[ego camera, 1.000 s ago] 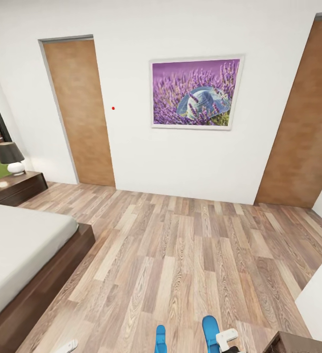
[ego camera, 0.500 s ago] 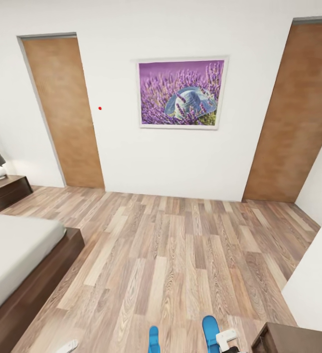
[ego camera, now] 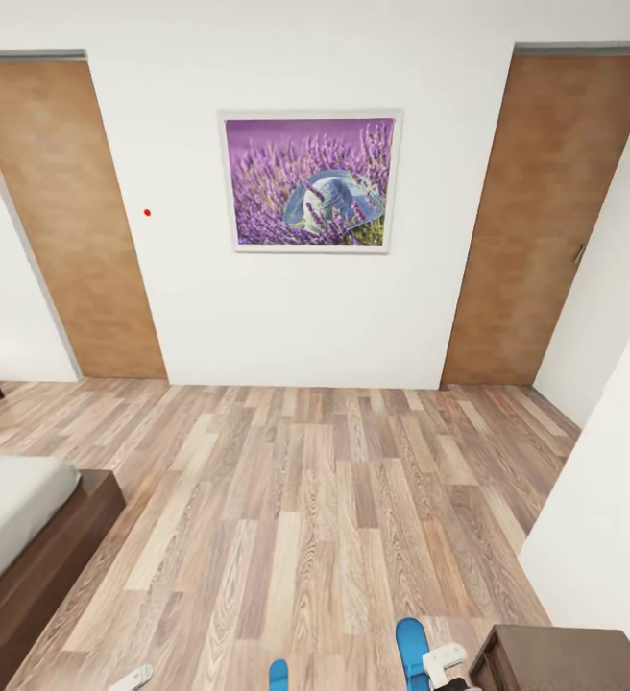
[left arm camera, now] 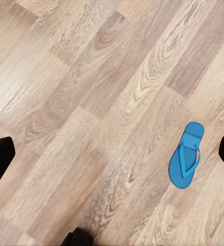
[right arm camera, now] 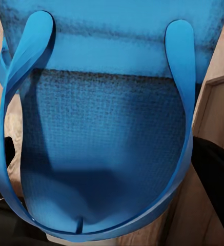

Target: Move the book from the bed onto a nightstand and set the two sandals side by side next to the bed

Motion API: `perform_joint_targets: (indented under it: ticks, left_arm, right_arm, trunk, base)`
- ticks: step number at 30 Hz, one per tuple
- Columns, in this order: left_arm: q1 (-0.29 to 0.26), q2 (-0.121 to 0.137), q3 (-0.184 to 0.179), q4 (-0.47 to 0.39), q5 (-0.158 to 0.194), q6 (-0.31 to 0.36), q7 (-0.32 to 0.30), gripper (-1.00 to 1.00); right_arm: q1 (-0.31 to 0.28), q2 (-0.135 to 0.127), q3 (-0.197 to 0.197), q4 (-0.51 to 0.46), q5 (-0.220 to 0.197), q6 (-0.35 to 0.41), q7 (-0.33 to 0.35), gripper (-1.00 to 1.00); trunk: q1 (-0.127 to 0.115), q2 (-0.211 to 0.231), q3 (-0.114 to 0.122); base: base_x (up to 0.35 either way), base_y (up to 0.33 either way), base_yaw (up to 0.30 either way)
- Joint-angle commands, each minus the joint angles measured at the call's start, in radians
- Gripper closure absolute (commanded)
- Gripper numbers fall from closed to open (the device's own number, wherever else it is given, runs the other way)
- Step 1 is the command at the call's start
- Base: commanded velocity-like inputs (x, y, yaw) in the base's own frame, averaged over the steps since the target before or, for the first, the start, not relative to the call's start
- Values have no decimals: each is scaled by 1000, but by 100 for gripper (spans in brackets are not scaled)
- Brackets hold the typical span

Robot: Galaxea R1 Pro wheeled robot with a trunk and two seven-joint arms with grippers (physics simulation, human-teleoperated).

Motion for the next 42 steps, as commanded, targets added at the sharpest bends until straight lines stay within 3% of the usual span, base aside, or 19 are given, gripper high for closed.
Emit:
perform_joint_targets:
  ticks: [1,42]
  left_arm:
    - [-1,0,7,1,-11,-5,2,-100]
    - [-1,0,7,1,-10,-5,-1,-100]
  right_arm:
    - [0,0,2,-2,9,6,2,100]
    - [0,0,2,-2,9,6,2,100]
  trunk:
    - [0,-1,-1]
    - [0,-1,-1]
  base:
    - [24,0,-117]
    - [46,0,-62]
